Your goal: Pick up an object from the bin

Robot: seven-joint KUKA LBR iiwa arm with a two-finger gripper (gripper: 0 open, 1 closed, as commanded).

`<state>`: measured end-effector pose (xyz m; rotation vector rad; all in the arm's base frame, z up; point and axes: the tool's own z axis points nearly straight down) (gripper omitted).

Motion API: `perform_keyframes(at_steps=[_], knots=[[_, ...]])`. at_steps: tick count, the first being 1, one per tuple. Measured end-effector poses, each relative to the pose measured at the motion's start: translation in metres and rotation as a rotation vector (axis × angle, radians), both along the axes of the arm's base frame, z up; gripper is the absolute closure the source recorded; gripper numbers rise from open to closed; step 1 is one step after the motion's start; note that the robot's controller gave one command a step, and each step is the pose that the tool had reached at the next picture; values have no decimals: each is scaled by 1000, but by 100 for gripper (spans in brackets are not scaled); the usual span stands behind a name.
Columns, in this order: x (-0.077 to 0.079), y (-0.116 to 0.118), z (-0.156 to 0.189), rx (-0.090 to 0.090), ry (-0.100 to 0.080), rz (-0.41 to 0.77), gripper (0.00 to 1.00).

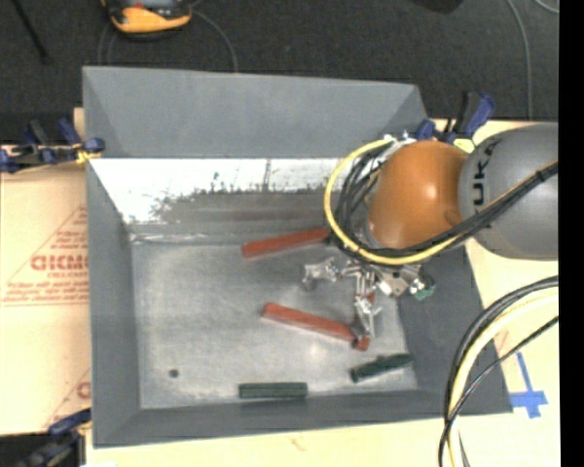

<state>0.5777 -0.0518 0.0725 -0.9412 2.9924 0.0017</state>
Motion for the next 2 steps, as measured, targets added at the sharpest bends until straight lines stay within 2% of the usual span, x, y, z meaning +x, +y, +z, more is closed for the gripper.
perform_keyframes(at_steps=[1,2], knots=[[-46,32,0,0,-3,-192,100],[-45,32,0,1,-3,-192,100]])
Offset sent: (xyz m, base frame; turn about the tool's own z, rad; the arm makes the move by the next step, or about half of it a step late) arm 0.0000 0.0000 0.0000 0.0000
